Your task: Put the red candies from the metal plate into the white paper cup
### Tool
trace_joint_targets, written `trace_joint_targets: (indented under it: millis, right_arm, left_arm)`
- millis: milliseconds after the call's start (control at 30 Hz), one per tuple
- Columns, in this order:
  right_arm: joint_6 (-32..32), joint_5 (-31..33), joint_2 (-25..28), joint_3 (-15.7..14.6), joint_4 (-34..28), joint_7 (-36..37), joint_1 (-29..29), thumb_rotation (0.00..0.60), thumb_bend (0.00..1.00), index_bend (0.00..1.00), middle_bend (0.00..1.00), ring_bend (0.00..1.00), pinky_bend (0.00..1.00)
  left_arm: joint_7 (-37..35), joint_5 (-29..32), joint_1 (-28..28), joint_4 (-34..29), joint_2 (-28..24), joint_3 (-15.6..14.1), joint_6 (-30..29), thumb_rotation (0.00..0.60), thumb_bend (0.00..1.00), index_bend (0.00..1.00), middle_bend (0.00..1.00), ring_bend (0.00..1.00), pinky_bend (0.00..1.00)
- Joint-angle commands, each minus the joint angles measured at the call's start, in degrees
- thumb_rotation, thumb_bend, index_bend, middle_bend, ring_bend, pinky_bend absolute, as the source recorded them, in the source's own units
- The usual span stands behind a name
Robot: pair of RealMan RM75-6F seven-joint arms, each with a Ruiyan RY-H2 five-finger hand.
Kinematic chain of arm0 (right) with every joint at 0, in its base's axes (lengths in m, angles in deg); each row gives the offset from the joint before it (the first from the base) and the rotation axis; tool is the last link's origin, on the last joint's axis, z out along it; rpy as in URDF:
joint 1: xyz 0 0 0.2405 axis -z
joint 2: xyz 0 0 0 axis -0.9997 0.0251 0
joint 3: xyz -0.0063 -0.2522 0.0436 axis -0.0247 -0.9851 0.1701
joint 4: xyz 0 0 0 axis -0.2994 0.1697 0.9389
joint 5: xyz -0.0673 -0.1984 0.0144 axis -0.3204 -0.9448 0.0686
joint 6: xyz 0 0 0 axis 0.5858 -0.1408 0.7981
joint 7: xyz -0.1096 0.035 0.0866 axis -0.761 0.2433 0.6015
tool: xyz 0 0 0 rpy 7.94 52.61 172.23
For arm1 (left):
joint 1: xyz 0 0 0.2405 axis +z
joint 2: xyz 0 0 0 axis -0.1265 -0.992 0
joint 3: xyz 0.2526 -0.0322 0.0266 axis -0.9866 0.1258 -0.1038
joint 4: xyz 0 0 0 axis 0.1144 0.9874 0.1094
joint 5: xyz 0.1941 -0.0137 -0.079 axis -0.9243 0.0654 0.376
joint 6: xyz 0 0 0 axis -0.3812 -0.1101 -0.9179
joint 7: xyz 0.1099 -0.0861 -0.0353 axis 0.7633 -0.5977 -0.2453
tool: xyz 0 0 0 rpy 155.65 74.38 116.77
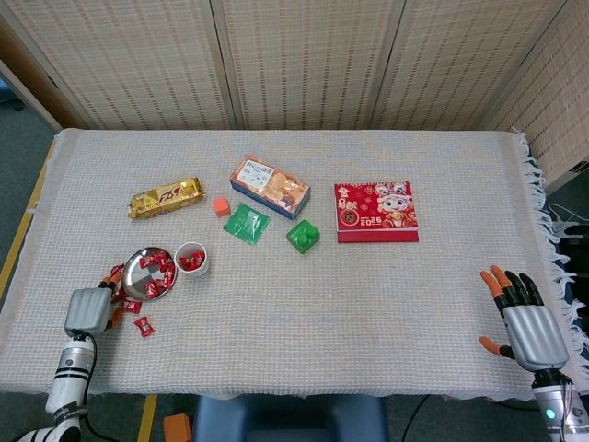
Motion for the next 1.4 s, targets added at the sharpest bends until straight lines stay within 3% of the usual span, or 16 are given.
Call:
trace_joint_targets:
  millis: [33,267,1200,1400]
  right_arm:
    - [-0.06,0.11,-0.05,0.03,0.0,-0.1,-0.02,0.6,0.02,0.0,0.0,0.0,0.0]
    - [-0.07,0.2,-0.14,0.06,-0.06,-0.31,-0.03,0.6,0.02,0.0,0.0,0.0,0.0]
    - [-0.12,-0.04,0.0,-0.11,-0.1,-0.08,-0.02,0.6,0.03,0.0,0.0,0.0,0.0]
    - [-0.26,0.14,-0.01,-0.05,-0.08,-0.11,-0.08,0.6,0.03,0.0,0.0,0.0,0.0]
  left_arm:
    - [0.51,-0.01,0.23,-0.2,-0.01,-0.22,0.13,0.6,0.35,0.21,0.29,0.66,1.0]
    - [-0.28,-1.78,1.08,-1.89,-0.56,-1.09,-0.83,0.6,0.35,0.22,0.35,0.66,1.0]
    - [1.12,-10.66,2.57,-9.52,-2.23,-5.36,-3.71,0.6,0.35,0.23,0.34,0.66,1.0]
    - [1.75,-12.02,2.19,-9.8,-1.88,-5.5,-3.68,0.6,0.35,0.23,0.23,0.66,1.0]
